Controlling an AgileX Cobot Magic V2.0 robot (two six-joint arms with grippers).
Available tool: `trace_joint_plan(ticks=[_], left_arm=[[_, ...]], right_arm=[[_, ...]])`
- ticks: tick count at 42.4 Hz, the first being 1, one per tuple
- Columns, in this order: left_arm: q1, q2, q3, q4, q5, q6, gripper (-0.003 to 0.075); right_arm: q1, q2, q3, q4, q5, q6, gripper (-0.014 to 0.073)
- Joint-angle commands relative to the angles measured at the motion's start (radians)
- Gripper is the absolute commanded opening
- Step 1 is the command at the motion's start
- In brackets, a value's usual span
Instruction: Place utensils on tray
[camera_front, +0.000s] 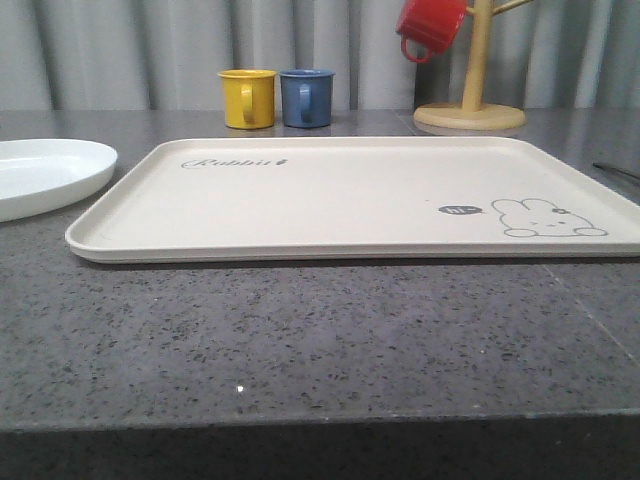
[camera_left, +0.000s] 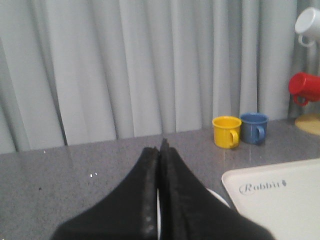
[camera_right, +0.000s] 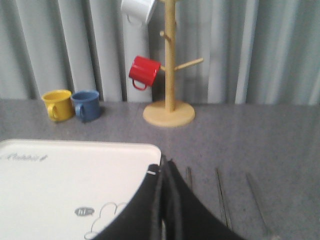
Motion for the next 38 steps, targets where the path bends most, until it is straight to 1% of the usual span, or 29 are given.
trace_joint_plan(ticks=[1, 7, 10, 20, 23, 25, 27, 28, 30, 32, 33, 35, 36, 38], left_arm=[[0.001, 0.071, -0.038, -0.010, -0.028, -0.003, -0.0020], [0.001, 0.134, -0.027, -0.014, 0.051, -0.003, -0.0020], [0.001, 0.157, -0.020, -0.014, 0.050, -0.003, -0.0020], [0.001, 0.210, 0.013, -0.014, 0.047, -0.003, -0.0020], [0.001, 0.222, 0.015, -0.014, 0.062, -0.003, -0.0003], [0.001, 0.234, 0.015, -0.014, 0.072, -0.003, 0.0047], [0.001, 0.245, 0.015, -0.014, 0.074, -0.003, 0.0129], [0.001, 0.249, 0.015, -0.014, 0.074, -0.003, 0.0172], [0.001, 0.260, 0.015, -0.014, 0.074, -0.003, 0.0288], [0.001, 0.273, 0.015, -0.014, 0.072, -0.003, 0.0403], [0.001, 0.279, 0.015, -0.012, 0.072, -0.003, 0.0445], [0.001, 0.295, 0.015, -0.008, 0.078, -0.003, 0.0520], [0.001, 0.301, 0.013, -0.003, 0.081, -0.003, 0.0540], [0.001, 0.323, 0.005, 0.002, 0.088, -0.003, 0.0561]], right_arm=[[-0.006, 0.082, -0.043, -0.002, 0.008, -0.004, -0.0067], [-0.006, 0.175, -0.042, -0.002, 0.086, -0.004, -0.0067], [-0.006, 0.217, -0.041, -0.002, 0.115, -0.004, -0.0067], [-0.006, 0.319, -0.040, -0.002, 0.145, -0.004, -0.0061], [-0.006, 0.339, -0.040, -0.002, 0.143, -0.004, -0.0025], [-0.006, 0.348, -0.040, -0.002, 0.144, -0.004, 0.0045], [-0.006, 0.356, -0.040, -0.002, 0.144, -0.004, 0.0117], [-0.006, 0.358, -0.040, -0.002, 0.144, -0.004, 0.0172], [-0.006, 0.364, -0.040, -0.002, 0.145, -0.004, 0.0267], [-0.006, 0.364, -0.040, -0.002, 0.145, -0.004, 0.0339], [-0.006, 0.364, -0.040, -0.002, 0.145, -0.004, 0.0381], [-0.006, 0.364, -0.040, -0.002, 0.145, -0.004, 0.0428], [-0.006, 0.364, -0.040, -0.002, 0.145, -0.004, 0.0449], [-0.006, 0.364, -0.040, -0.002, 0.144, -0.004, 0.0461]])
